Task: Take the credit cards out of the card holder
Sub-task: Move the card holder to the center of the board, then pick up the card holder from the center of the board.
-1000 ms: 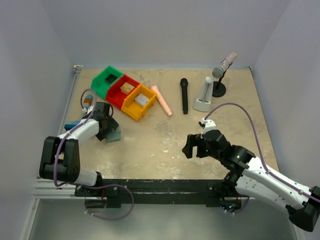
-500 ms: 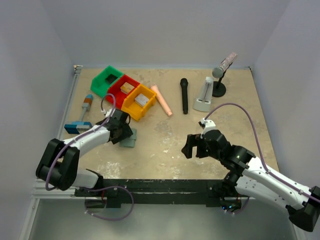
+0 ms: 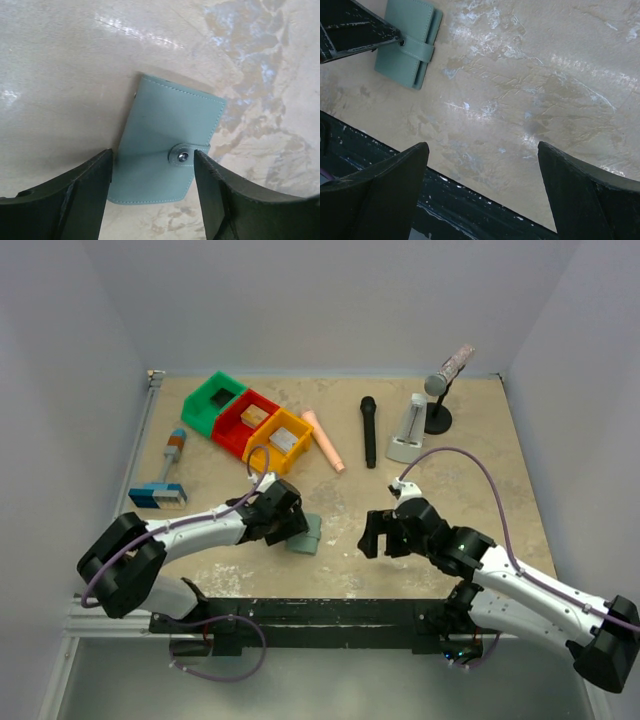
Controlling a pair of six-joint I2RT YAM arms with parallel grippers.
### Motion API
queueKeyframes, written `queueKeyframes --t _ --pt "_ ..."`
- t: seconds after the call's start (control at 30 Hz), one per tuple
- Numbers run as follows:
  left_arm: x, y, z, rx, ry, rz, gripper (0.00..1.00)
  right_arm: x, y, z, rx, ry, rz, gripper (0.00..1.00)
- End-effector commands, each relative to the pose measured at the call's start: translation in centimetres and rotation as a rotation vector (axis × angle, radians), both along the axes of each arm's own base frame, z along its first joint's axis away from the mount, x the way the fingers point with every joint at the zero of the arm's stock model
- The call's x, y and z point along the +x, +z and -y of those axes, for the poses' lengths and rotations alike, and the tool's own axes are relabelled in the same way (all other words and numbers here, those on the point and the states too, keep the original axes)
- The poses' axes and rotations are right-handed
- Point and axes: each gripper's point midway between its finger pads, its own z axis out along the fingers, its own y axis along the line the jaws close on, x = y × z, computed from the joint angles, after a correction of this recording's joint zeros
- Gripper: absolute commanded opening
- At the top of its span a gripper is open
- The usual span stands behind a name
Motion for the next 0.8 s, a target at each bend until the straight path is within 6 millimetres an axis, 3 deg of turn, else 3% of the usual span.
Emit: queueKeyframes --t 0.0,0.17,0.3,0.43,0.6,0.77 --pt "1.3 3.4 2.0 -0.077 0.044 0.044 0.73 0.4 1.6 -0.9 0.045 -0.004 0.015 0.95" --pt "1.7 7.3 -0.5 -0.031 0.066 0.155 0.85 0.5 2.5 -0.4 0.034 -0.003 0.049 0.95" --pt "1.2 8.4 -3.1 0.02 0.066 0.216 0.9 0.8 2.8 -1.5 0.025 0.032 0.05 0.94" --pt "0.1 5.9 -4.3 0.0 0.017 0.199 0.86 1.9 2.5 -3.1 -0.015 0.01 0.061 0.9" --pt "-0.2 2.7 -4.7 -0.112 -0.027 0.162 0.76 2.2 2.1 -8.0 0.108 0.083 -0.018 0.85" --pt "0.7 2.1 -4.3 -0.142 -0.071 0.184 0.54 3.2 1.2 -11.5 0.107 0.117 -0.106 0.5"
